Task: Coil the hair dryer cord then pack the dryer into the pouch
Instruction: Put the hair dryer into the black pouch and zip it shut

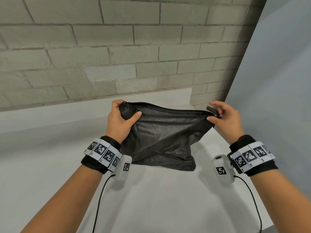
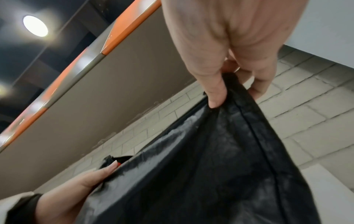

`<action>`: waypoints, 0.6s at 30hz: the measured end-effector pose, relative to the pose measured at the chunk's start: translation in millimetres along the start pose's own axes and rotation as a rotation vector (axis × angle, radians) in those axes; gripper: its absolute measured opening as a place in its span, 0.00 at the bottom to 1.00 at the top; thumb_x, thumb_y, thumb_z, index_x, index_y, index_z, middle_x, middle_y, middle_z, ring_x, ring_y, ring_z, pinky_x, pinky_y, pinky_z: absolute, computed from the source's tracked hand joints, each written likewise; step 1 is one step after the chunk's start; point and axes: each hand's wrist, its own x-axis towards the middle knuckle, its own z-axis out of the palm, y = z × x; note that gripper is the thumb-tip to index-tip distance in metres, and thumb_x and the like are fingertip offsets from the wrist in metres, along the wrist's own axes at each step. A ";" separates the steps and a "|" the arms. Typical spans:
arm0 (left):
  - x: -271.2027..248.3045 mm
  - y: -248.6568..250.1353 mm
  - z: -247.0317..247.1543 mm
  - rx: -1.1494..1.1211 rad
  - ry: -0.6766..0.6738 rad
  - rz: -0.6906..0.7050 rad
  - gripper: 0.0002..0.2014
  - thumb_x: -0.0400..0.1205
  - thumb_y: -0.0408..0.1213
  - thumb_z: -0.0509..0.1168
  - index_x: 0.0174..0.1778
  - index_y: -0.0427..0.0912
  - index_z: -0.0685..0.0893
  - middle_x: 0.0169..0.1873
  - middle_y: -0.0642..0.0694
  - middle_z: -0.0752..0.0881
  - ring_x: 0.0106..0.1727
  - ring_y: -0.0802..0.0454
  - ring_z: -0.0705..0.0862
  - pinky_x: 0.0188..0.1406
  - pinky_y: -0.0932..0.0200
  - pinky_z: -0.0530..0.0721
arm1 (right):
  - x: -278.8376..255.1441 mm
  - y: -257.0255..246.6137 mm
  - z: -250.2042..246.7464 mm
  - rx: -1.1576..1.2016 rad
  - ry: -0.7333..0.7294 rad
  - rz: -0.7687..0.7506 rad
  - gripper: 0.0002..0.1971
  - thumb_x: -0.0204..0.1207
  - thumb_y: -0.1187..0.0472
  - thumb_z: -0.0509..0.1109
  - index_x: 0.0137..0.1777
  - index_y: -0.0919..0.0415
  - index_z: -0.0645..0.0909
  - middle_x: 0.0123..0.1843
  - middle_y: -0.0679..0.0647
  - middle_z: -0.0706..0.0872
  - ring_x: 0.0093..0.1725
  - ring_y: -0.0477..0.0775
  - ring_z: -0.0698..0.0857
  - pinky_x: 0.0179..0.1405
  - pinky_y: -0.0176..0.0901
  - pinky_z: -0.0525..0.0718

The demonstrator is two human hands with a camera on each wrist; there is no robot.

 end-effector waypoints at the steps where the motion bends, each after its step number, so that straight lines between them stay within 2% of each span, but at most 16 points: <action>1: 0.5 0.4 -0.5 0.003 -0.005 -0.003 0.22 0.72 0.36 0.73 0.56 0.43 0.69 0.41 0.58 0.77 0.43 0.67 0.77 0.41 0.83 0.73 | -0.1 0.6 -0.3 -0.009 0.025 0.025 0.24 0.64 0.77 0.74 0.56 0.52 0.82 0.36 0.49 0.72 0.37 0.43 0.74 0.44 0.24 0.76; 3: 0.9 0.6 -3.3 -0.049 -0.022 0.009 0.16 0.75 0.40 0.68 0.53 0.42 0.70 0.39 0.57 0.76 0.43 0.65 0.76 0.43 0.78 0.74 | 0.7 2.5 -2.5 -0.099 0.033 0.072 0.21 0.67 0.73 0.74 0.59 0.59 0.82 0.39 0.51 0.74 0.37 0.44 0.74 0.42 0.29 0.74; 4: 1.1 1.2 -5.6 -0.087 -0.037 0.014 0.14 0.75 0.42 0.64 0.51 0.41 0.70 0.39 0.56 0.76 0.42 0.64 0.76 0.45 0.74 0.75 | 1.2 3.2 -3.6 -0.217 0.000 0.086 0.18 0.69 0.71 0.73 0.59 0.60 0.82 0.40 0.54 0.74 0.37 0.46 0.73 0.42 0.34 0.73; 6: 3.1 2.7 -9.9 -0.094 -0.079 0.013 0.09 0.75 0.42 0.59 0.47 0.42 0.71 0.38 0.54 0.76 0.42 0.62 0.76 0.46 0.67 0.75 | 1.3 2.6 -3.9 -0.497 -0.157 0.091 0.11 0.75 0.67 0.69 0.57 0.64 0.84 0.43 0.59 0.75 0.41 0.53 0.73 0.46 0.40 0.71; 8: 6.1 5.9 -13.7 -0.054 -0.102 0.048 0.03 0.79 0.36 0.60 0.46 0.42 0.74 0.38 0.55 0.77 0.41 0.66 0.77 0.46 0.70 0.75 | 1.1 -1.0 -3.4 -0.636 -0.297 0.083 0.09 0.79 0.66 0.63 0.49 0.69 0.85 0.41 0.60 0.77 0.44 0.58 0.75 0.41 0.39 0.69; 9: 7.9 7.7 -15.9 -0.035 -0.093 0.078 0.01 0.80 0.32 0.60 0.45 0.41 0.75 0.38 0.55 0.78 0.40 0.69 0.78 0.45 0.74 0.74 | 2.0 -4.0 -4.0 -0.627 -0.308 0.078 0.10 0.79 0.66 0.62 0.44 0.69 0.84 0.39 0.61 0.79 0.43 0.60 0.77 0.37 0.38 0.68; 10: 10.0 9.4 -18.3 -0.019 -0.070 0.105 0.02 0.80 0.30 0.61 0.44 0.41 0.76 0.37 0.55 0.79 0.38 0.72 0.78 0.43 0.78 0.73 | 3.9 -7.6 -5.0 -0.588 -0.285 0.057 0.10 0.79 0.67 0.62 0.43 0.70 0.83 0.39 0.63 0.81 0.43 0.60 0.77 0.36 0.38 0.70; 11: 12.1 10.5 -20.9 -0.009 -0.047 0.122 0.04 0.80 0.29 0.61 0.42 0.42 0.76 0.36 0.55 0.79 0.36 0.74 0.77 0.41 0.79 0.73 | 6.7 -11.1 -6.6 -0.541 -0.230 0.007 0.09 0.79 0.68 0.62 0.45 0.71 0.84 0.42 0.65 0.83 0.44 0.60 0.78 0.41 0.39 0.71; 12: 14.2 11.1 -23.8 -0.004 -0.025 0.124 0.05 0.80 0.29 0.61 0.40 0.44 0.76 0.34 0.55 0.79 0.35 0.74 0.77 0.40 0.79 0.73 | 9.2 -15.3 -8.3 -0.499 -0.156 -0.047 0.09 0.78 0.69 0.63 0.48 0.72 0.84 0.46 0.67 0.85 0.45 0.60 0.78 0.46 0.38 0.71; 14: 17.9 11.4 -27.9 0.011 0.009 0.113 0.07 0.80 0.31 0.62 0.38 0.46 0.75 0.32 0.54 0.78 0.32 0.73 0.77 0.37 0.78 0.73 | 14.5 -22.0 -10.4 -0.426 -0.012 -0.125 0.09 0.77 0.69 0.63 0.51 0.71 0.85 0.50 0.67 0.86 0.48 0.58 0.79 0.51 0.36 0.70; 16: 18.5 10.0 -27.6 0.021 0.021 0.105 0.10 0.80 0.32 0.62 0.36 0.50 0.74 0.31 0.54 0.77 0.31 0.73 0.76 0.36 0.77 0.72 | 16.1 -25.0 -11.3 -0.316 0.058 -0.120 0.09 0.77 0.69 0.64 0.52 0.69 0.85 0.50 0.65 0.86 0.47 0.53 0.78 0.49 0.32 0.73; 18: 16.0 9.4 -24.6 0.015 0.034 0.087 0.13 0.79 0.31 0.63 0.33 0.52 0.72 0.30 0.52 0.76 0.30 0.73 0.75 0.35 0.77 0.72 | 15.8 -23.0 -11.2 -0.228 0.066 -0.085 0.09 0.76 0.69 0.65 0.51 0.68 0.85 0.48 0.61 0.86 0.47 0.51 0.79 0.48 0.30 0.74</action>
